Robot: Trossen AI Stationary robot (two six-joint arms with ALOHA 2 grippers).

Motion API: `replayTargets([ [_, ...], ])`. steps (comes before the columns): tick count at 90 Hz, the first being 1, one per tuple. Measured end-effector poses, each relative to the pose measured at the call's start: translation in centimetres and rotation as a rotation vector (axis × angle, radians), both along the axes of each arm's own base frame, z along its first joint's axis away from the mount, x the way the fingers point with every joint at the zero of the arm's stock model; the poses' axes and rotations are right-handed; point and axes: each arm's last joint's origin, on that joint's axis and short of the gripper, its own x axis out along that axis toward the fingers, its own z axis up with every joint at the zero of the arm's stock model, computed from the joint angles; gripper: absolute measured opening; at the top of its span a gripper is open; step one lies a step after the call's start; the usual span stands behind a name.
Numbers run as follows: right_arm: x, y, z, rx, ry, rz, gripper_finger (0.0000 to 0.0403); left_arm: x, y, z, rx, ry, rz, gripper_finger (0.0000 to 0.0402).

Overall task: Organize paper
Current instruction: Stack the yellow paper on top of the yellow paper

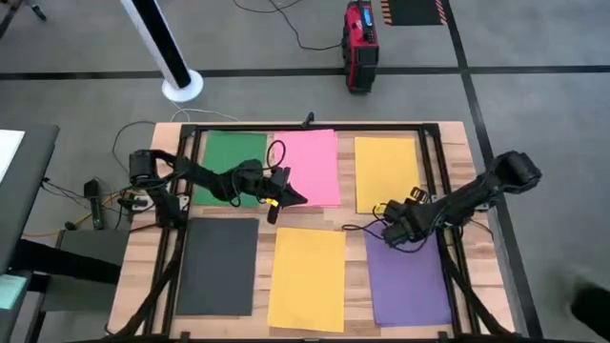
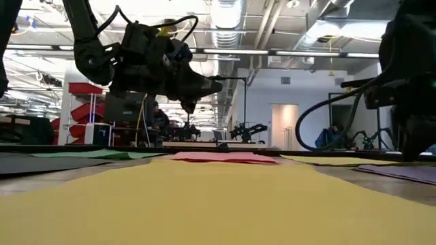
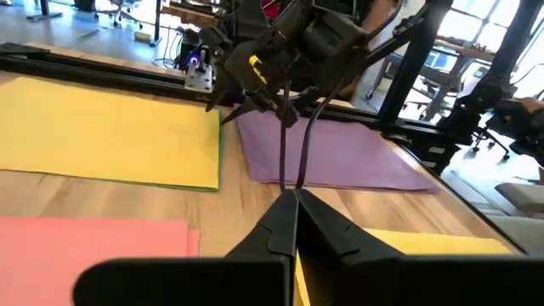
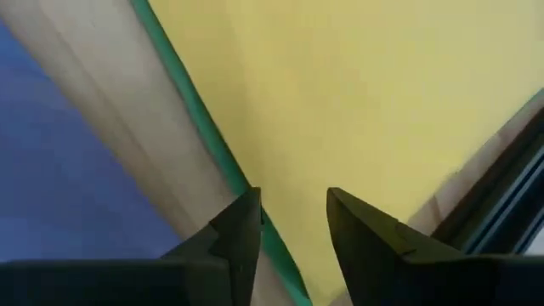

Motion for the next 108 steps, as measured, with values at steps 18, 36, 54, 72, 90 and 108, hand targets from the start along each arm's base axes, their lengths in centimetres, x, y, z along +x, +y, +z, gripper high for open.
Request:
replayTargets([
  [18,-0.6,-0.3,-0.8,-0.001,0.014,-0.006,0.0133,0.0,0.0,-0.1,0.003,0.013,-0.001,0.0],
  [36,-0.7,-0.2,-0.8,0.008,0.016,-0.011,0.0133,0.0,0.0,-0.2,0.003,0.015,-0.001,0.0],
  [54,-0.7,0.0,-0.8,0.034,0.024,-0.008,0.0133,0.0,0.0,-0.2,0.002,0.016,-0.001,0.0],
  [72,-0.6,-0.2,-0.8,0.004,0.006,-0.018,0.0133,0.0,0.0,-0.2,0.002,0.016,-0.001,0.0],
  [90,-0.9,-1.0,-1.6,-0.001,-0.007,-0.057,0.0115,0.0,0.0,-0.2,0.001,0.017,-0.001,0.0],
  [108,-0.8,-1.4,-1.5,-0.002,-0.003,-0.082,0.0036,0.0,0.0,-0.2,-0.01,0.02,0.0,0.0],
])
